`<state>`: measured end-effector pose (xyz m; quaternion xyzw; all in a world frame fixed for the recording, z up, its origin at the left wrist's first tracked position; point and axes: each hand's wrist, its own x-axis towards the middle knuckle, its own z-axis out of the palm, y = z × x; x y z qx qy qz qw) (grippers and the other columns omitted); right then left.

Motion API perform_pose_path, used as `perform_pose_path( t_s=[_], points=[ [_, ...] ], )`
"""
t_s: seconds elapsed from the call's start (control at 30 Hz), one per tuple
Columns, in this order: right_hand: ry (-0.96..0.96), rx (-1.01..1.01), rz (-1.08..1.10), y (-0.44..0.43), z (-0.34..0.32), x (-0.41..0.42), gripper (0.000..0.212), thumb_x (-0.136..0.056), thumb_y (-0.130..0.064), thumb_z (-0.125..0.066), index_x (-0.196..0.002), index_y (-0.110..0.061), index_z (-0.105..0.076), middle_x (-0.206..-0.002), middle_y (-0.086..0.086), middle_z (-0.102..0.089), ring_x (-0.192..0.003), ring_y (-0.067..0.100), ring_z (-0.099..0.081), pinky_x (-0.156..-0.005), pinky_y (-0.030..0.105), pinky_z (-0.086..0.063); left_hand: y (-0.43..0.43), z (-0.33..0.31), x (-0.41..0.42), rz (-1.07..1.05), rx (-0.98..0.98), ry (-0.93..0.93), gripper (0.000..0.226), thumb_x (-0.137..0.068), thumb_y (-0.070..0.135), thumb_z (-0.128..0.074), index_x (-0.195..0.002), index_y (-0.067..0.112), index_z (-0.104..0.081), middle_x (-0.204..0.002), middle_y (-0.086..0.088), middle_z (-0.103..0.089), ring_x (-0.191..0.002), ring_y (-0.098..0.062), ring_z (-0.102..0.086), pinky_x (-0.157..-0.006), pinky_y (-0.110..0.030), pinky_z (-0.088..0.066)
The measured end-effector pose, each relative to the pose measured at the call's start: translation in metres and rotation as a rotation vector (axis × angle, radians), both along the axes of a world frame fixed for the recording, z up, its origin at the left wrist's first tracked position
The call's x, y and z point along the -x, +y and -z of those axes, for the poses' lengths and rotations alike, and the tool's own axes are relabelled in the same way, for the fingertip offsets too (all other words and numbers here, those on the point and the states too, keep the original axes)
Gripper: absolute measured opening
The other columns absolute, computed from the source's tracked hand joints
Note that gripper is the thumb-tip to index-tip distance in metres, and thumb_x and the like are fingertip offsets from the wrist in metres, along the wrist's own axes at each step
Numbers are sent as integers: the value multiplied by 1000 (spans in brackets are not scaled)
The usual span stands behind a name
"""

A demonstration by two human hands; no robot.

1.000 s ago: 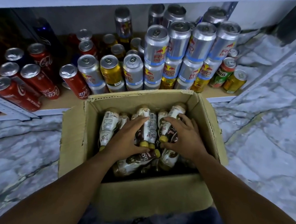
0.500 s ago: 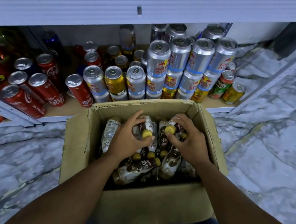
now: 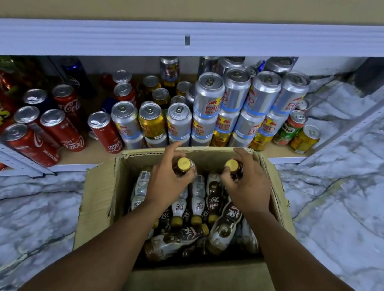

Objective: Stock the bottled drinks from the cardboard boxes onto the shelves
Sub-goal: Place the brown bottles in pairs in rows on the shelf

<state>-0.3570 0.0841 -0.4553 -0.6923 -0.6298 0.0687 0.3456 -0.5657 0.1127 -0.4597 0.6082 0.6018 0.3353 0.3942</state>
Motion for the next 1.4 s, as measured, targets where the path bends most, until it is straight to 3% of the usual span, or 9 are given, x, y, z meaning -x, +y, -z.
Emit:
perform_pose_path(
  t_s=[0.13,0.33,0.43,0.6,0.73,0.93,1.07,1.17,1.4],
  points=[
    [9,-14,43,4,7,-3,49,-83,-30,-74,-128,-23,-56,-97,1,-68,-89,27,-65,-63,35,-51,3,0,-1,-12,10,-20,76,-85,47,-80,-145,53,-34,-121,27,-58,-116,-11,-61,-99,-50,-51],
    [327,62,158,4,5,-4,57,-85,-37,-81,-132,-33,-49,-112,-10,-65,-105,14,-63,-79,37,-56,1,0,-8,-74,19,-59,73,-85,41,-82,-143,53,-38,-127,17,-64,-122,-15,-61,-101,-51,-52],
    [536,35,253,4,-4,-1,53,-83,-29,-84,-126,-33,-53,-107,-6,-65,-97,9,-63,-84,41,-57,2,-3,-9,-99,59,-116,65,-84,32,-84,-132,49,-45,-121,16,-69,-118,-13,-64,-101,-50,-52],
    [722,20,194,-6,-19,0,55,-82,-25,-86,-122,-37,-50,-95,-2,-72,-91,15,-70,-83,43,-59,1,-33,-12,-93,1,-177,55,-85,15,-83,-123,27,-46,-115,15,-62,-104,2,-63,-83,-14,-49],
    [910,23,119,-16,-51,5,53,-88,-18,-80,-124,-40,-50,-103,4,-74,-93,18,-70,-83,39,-57,-6,-74,-14,-87,-57,-270,46,-86,5,-79,-119,20,-50,-109,10,-67,-95,0,-65,-80,-15,-50],
    [916,-43,-30,-31,-134,16,37,-90,-21,-78,-111,-43,-57,-120,1,-71,-115,14,-66,-98,45,-55,-26,-153,2,-28,-212,-308,34,-89,4,-75,-107,25,-55,-109,7,-69,-99,-3,-65,-82,-21,-52],
    [860,-112,-153,-41,-199,28,26,-91,-17,-76,-106,-33,-61,-111,-5,-72,-108,11,-68,-98,45,-55,-40,-214,23,-20,-346,-333,37,-88,0,-75,-105,29,-60,-106,9,-68,-94,1,-66,-83,-23,-56],
    [823,-172,-240,-46,-246,36,27,-93,-15,-75,-108,-31,-60,-116,-5,-71,-110,11,-67,-100,43,-54,-47,-259,37,-20,-415,-358,37,-88,1,-76,-105,31,-62,-104,9,-69,-96,-9,-68,-85,-29,-59],
    [740,-297,-332,-46,-336,56,31,-88,-7,-77,-106,-28,-63,-114,-2,-73,-103,11,-68,-96,31,-54,-53,-354,59,-3,-546,-376,39,-89,3,-74,-116,31,-66,-112,4,-71,-97,-7,-67,-86,-23,-57]
  ],
)
